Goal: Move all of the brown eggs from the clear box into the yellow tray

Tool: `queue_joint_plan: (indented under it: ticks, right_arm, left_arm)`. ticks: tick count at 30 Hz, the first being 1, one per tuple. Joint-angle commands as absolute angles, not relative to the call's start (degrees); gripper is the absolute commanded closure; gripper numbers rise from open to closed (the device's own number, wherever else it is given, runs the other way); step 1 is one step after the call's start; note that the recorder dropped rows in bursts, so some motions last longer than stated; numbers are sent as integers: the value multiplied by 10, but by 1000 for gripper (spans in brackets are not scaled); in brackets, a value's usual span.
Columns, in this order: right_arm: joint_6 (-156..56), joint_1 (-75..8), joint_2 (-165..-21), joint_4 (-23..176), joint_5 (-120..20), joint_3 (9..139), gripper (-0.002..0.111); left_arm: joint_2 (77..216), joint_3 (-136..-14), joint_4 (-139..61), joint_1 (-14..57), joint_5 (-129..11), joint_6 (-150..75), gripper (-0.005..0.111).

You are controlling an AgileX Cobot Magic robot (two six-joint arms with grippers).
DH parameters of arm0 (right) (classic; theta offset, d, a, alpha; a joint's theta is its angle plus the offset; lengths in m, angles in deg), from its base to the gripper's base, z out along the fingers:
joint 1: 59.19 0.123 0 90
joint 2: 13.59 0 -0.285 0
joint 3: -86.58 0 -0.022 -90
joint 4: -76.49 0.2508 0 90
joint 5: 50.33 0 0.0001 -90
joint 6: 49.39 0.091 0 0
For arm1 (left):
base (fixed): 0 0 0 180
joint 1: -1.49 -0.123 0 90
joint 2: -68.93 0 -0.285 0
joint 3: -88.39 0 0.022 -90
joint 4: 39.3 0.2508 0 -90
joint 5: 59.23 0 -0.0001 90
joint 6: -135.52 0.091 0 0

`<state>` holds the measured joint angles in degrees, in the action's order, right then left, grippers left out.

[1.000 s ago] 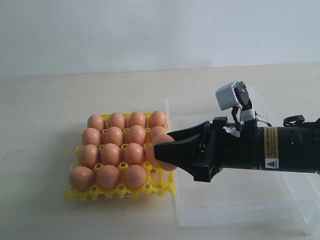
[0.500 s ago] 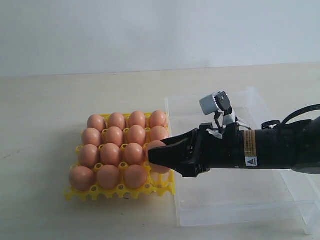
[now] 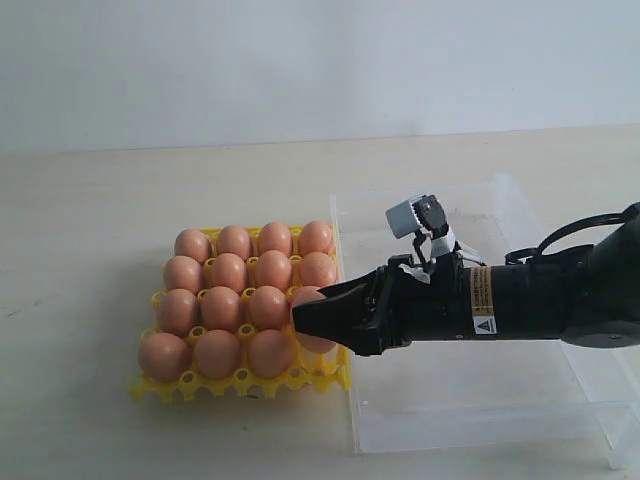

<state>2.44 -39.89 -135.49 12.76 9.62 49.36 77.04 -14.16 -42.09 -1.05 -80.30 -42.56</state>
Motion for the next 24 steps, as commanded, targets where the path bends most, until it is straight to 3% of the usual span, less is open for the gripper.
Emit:
queue_joint_plan:
  ticks: [1, 4, 5, 6, 8, 18, 24]
  right_arm:
    - [20, -398, -1361, 129, 107, 498, 99]
    - [10, -398, -1361, 132, 107, 498, 82]
    - [10, -398, -1361, 137, 107, 498, 74]
    - [10, -398, -1361, 154, 101, 498, 60]
    - [10, -398, -1361, 169, 89, 498, 48]
    - [15, -398, -1339, 174, 108, 498, 47]
    - [21, -400, -1214, 231, -64, 498, 52]
  left_arm:
    - [767, -144, -424, -8, -795, -429, 107]
    - [767, -144, -424, -8, -795, -429, 107]
    - [767, -144, -424, -8, -795, -429, 107]
    - [767, -144, -424, -8, -795, -429, 107]
    - [767, -144, -424, -8, -795, -429, 107]
    - [767, -144, -424, -8, -795, -429, 107]
    - [767, -144, -424, -8, -795, -429, 107]
